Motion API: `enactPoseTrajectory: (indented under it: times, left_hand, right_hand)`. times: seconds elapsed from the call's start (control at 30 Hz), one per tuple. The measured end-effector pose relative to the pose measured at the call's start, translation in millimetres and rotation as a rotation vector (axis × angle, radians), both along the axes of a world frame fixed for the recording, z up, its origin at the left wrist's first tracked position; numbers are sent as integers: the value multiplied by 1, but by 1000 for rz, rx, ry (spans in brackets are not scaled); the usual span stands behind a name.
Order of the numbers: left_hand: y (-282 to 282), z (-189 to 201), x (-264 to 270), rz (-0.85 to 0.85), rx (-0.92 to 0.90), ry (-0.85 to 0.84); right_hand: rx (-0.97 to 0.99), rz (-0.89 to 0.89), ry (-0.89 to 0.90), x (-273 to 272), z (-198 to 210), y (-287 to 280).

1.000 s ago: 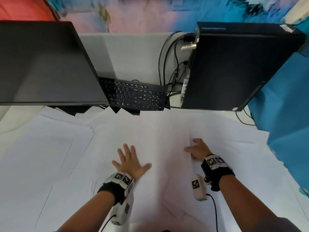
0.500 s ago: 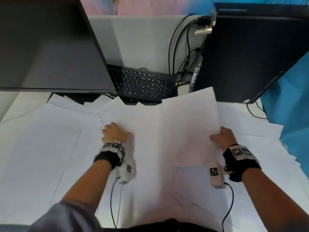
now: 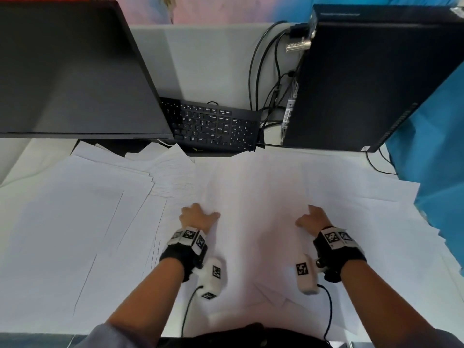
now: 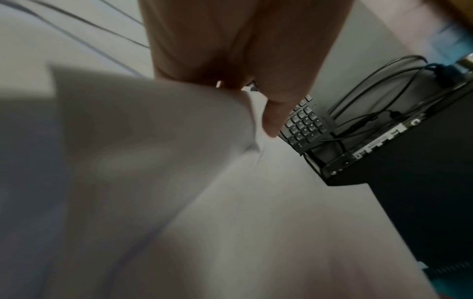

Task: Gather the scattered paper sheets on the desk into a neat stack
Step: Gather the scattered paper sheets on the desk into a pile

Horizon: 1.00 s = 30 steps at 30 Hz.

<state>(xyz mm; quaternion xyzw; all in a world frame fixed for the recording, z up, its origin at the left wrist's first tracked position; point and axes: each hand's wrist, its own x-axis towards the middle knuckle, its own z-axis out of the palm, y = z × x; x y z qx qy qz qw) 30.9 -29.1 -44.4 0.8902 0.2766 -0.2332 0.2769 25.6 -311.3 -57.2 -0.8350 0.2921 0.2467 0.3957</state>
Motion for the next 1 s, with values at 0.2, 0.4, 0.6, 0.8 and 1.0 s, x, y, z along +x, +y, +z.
enactPoseTrajectory:
  times: [0.2,0.4,0.6,0.8,1.0]
  left_hand:
    - [-17,3,6,265,-435,-52]
    - [12,2,30,238,-363,15]
    - [24,-26,42,44,-297,148]
    - [-4,1,33,122,-339,185]
    - [-15,-5,27,87,-315,59]
  right_hand:
    - [24,206,35,0,8,26]
    - [-327,253,-26,3,24,-11]
    - [-561,412,102,-1,32,-104]
    - [-526,416,139,5,26,-105]
    - [-426,429,183,12,16,-106]
